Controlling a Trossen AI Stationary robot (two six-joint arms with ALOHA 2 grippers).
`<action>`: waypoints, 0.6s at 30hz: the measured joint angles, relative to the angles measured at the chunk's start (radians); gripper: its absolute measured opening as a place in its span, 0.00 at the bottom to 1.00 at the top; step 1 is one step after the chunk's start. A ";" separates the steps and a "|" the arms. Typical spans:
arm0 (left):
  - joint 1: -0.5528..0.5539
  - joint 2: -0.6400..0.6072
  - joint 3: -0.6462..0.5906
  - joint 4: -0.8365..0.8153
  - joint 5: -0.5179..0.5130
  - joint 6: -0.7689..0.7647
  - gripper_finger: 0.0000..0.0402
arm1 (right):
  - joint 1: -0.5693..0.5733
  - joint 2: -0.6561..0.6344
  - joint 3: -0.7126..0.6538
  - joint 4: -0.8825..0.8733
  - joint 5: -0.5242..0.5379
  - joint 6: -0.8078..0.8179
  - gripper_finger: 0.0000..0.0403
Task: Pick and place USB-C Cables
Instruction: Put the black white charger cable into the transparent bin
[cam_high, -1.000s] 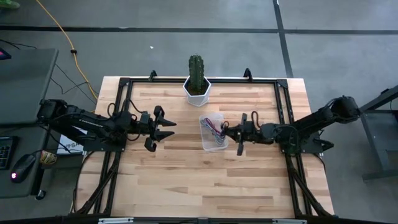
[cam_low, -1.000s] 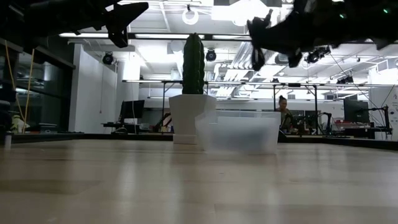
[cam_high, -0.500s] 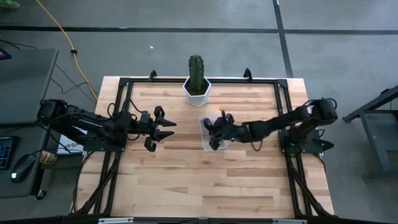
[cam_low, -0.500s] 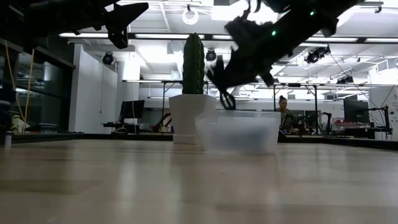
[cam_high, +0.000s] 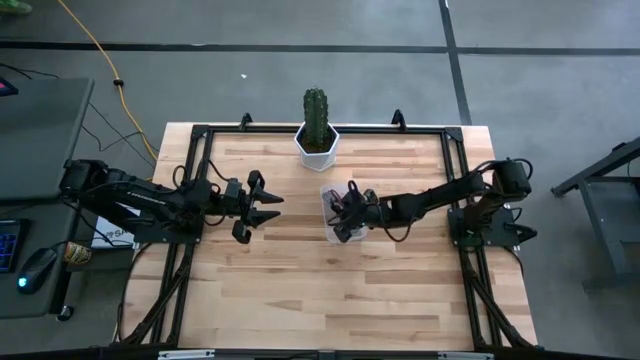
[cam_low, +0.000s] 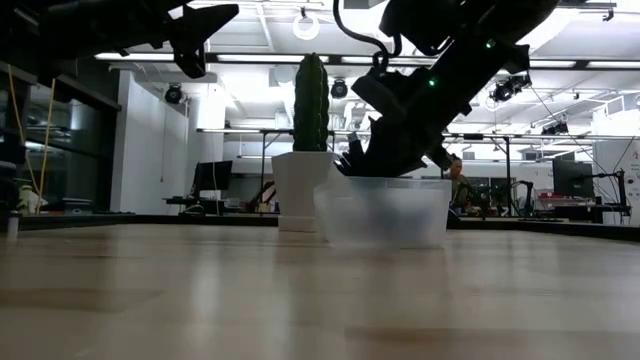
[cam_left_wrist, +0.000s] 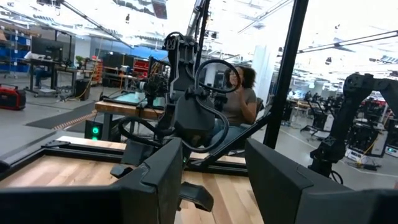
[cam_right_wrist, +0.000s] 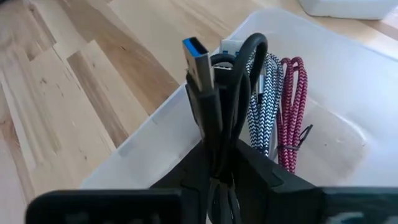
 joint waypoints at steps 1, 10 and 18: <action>0.000 0.000 0.000 0.000 0.000 0.000 0.38 | 0.000 0.000 0.000 -0.001 0.000 -0.006 0.14; 0.000 0.000 0.000 0.000 0.000 0.000 0.38 | 0.000 0.000 0.000 -0.001 0.008 -0.014 0.15; 0.000 0.000 0.000 0.000 0.000 -0.020 0.38 | 0.000 0.000 0.000 -0.015 0.052 -0.062 0.23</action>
